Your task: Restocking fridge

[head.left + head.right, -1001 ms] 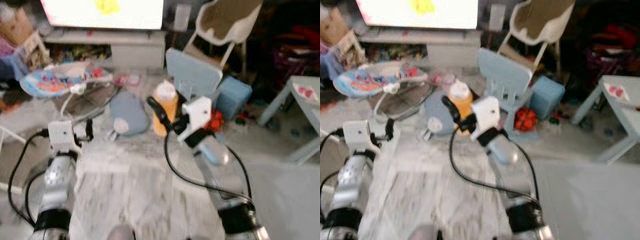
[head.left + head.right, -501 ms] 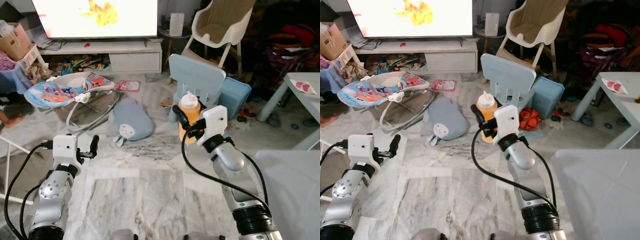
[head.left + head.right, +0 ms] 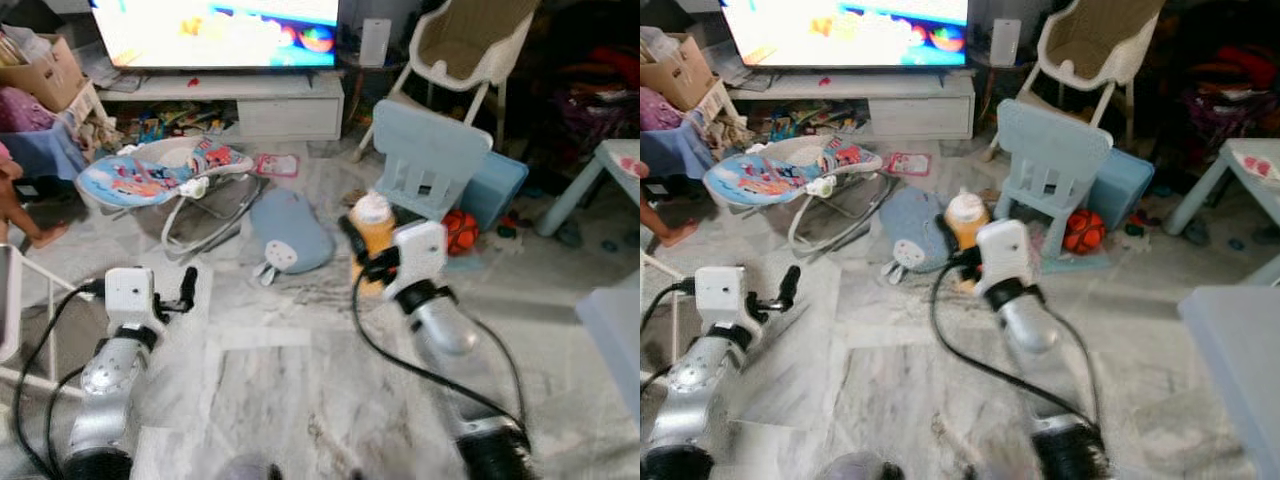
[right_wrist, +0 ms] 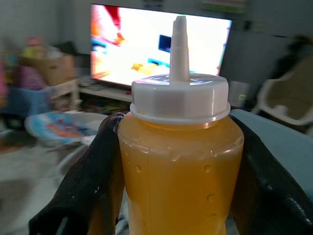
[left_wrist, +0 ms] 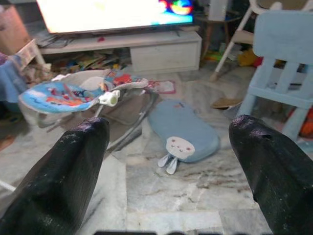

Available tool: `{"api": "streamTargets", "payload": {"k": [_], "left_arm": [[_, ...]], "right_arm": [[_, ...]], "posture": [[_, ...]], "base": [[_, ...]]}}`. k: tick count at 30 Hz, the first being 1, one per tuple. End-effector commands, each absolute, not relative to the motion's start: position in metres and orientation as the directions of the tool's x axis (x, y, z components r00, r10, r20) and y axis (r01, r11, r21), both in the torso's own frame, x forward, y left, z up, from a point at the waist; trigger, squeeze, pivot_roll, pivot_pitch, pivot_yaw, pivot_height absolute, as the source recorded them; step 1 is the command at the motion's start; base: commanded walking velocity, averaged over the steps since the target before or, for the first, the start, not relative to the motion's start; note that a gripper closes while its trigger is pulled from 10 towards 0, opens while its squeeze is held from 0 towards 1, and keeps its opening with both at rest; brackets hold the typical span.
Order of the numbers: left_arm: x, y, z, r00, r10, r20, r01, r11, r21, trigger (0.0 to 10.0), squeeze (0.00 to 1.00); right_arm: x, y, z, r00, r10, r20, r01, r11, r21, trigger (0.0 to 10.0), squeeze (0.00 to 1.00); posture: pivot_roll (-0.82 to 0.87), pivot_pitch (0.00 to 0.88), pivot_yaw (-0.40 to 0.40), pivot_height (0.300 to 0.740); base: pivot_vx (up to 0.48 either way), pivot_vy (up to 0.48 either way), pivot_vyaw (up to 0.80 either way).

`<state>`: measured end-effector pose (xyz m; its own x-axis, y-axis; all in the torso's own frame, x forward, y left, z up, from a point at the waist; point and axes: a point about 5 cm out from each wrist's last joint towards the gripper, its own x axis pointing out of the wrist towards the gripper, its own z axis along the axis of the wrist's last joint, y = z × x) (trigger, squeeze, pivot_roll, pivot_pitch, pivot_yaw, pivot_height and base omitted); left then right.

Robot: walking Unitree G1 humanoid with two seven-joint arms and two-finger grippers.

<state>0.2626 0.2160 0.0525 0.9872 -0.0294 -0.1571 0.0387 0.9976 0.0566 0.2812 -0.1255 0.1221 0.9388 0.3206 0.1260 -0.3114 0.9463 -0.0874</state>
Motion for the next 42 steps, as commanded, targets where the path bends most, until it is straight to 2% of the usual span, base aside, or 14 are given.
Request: {"api": "streamTargets", "payload": {"k": [1,4,13,32,42], "left_arm": [[0.262,0.221,0.055,0.988,-0.006,-0.152,0.019,0.996,0.084,10.0,0.00],[0.263,0.221,0.055,0.989,0.006,-0.146,0.008,0.996,0.091,10.0,0.00],[0.266,0.221,0.057,0.990,0.048,-0.135,-0.034,0.994,0.100,10.0,0.00],[0.271,0.212,0.058,0.992,0.018,-0.128,-0.004,0.994,0.114,10.0,0.00],[0.270,0.208,0.055,0.987,-0.016,-0.157,0.032,0.994,0.102,10.0,0.00]], "right_arm": [[0.284,-0.112,0.133,0.919,0.358,0.168,-0.348,0.934,-0.087,10.0,0.00],[0.284,-0.108,0.135,0.912,0.372,0.176,-0.362,0.928,-0.086,10.0,0.00],[0.281,-0.096,0.138,0.890,0.414,0.193,-0.407,0.910,-0.073,10.0,0.00],[0.285,-0.085,0.144,0.860,0.461,0.220,-0.443,0.887,-0.128,10.0,0.00],[0.289,-0.084,0.141,0.870,0.449,0.206,-0.434,0.894,-0.112,10.0,0.00]], "posture": [[0.05,0.010,-0.020,0.740],[0.05,0.015,-0.022,0.740],[0.05,0.032,-0.022,0.740],[0.06,0.033,-0.012,0.740],[0.07,0.032,-0.020,0.740]], "base": [[0.000,0.476,0.00],[0.000,0.480,0.00],[0.000,0.480,0.80],[0.000,0.480,0.78],[0.000,0.480,0.26]]}}
